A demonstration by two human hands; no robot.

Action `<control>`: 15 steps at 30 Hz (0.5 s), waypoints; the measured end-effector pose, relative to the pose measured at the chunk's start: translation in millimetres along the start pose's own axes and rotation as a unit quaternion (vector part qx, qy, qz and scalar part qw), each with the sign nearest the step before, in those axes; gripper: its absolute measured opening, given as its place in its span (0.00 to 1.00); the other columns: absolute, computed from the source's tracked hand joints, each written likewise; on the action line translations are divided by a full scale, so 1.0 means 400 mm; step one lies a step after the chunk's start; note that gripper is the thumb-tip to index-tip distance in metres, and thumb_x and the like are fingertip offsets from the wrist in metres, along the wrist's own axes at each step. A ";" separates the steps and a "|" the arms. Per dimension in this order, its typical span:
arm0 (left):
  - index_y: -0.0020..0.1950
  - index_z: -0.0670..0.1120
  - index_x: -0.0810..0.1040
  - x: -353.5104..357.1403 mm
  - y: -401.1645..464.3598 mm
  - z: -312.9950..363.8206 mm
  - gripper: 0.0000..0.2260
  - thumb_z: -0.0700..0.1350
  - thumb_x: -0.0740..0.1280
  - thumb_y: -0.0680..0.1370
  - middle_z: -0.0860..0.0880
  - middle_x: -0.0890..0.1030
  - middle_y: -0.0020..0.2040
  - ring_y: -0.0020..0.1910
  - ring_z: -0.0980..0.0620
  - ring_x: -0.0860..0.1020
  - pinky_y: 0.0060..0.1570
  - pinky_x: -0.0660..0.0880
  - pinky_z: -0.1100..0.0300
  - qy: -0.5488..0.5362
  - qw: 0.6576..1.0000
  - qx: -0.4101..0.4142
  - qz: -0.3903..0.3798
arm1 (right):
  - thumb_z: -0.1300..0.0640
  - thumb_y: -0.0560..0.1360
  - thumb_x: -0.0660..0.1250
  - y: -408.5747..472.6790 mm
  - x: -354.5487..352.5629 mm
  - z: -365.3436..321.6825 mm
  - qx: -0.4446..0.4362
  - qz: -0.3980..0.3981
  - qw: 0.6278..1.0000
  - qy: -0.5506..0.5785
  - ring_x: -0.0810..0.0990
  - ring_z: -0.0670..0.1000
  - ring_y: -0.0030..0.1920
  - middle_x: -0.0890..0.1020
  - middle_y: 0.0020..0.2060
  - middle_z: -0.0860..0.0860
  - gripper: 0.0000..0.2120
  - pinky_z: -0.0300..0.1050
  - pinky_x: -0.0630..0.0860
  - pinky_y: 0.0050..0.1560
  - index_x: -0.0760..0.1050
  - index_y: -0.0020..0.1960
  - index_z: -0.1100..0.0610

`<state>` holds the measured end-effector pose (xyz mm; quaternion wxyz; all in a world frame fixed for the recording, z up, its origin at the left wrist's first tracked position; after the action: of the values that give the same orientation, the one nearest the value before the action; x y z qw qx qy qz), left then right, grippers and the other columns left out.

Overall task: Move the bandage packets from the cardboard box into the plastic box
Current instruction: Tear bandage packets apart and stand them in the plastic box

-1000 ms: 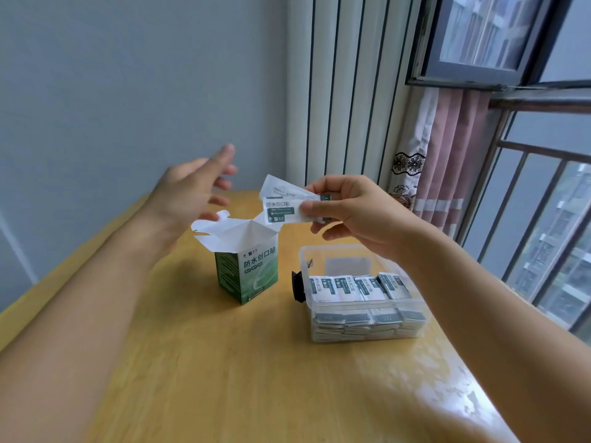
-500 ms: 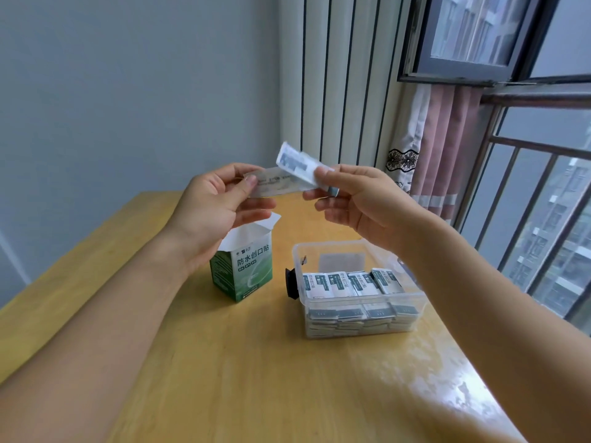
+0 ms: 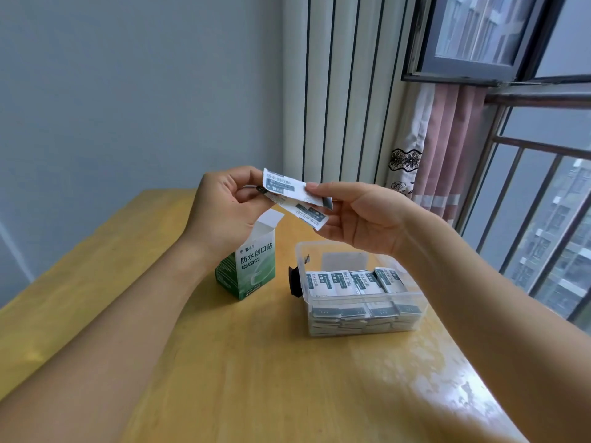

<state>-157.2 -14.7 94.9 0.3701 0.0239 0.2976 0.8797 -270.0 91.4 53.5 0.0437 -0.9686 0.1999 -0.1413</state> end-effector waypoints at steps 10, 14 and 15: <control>0.61 0.39 0.74 0.104 -0.032 -0.040 0.20 0.31 0.64 0.69 0.38 0.81 0.55 0.55 0.44 0.82 0.64 0.77 0.52 -0.371 0.912 -0.167 -0.055 | 0.66 0.76 0.69 0.013 0.016 -0.007 -0.091 0.043 0.985 0.140 0.82 0.50 0.31 0.83 0.38 0.59 0.06 0.35 0.80 0.32 0.77 0.51 0.68; 0.58 0.43 0.79 0.142 -0.060 -0.053 0.08 0.44 0.64 0.82 0.44 0.85 0.58 0.53 0.49 0.83 0.52 0.81 0.58 -0.396 0.892 -0.217 -0.017 | 0.66 0.73 0.71 0.020 0.039 0.014 -0.089 0.039 0.994 0.041 0.83 0.52 0.38 0.83 0.45 0.60 0.07 0.37 0.82 0.37 0.79 0.51 0.66; 0.56 0.45 0.80 0.138 -0.062 -0.062 0.10 0.46 0.61 0.84 0.45 0.86 0.56 0.51 0.50 0.84 0.47 0.81 0.59 -0.373 0.901 -0.223 0.000 | 0.66 0.73 0.72 0.015 0.044 0.012 -0.086 0.036 0.995 -0.022 0.82 0.53 0.40 0.83 0.45 0.60 0.07 0.38 0.82 0.38 0.81 0.50 0.64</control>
<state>-187.9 23.2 51.3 0.4494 0.2677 -0.0661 0.8497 -255.4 79.2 52.4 -0.0302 -0.9638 0.2452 -0.1008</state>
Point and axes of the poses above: each hand's wrist, its own y-axis towards the middle knuckle, its own x-axis out of the palm, z = x × y, the point moved 10 cm from there along y, towards the middle knuckle
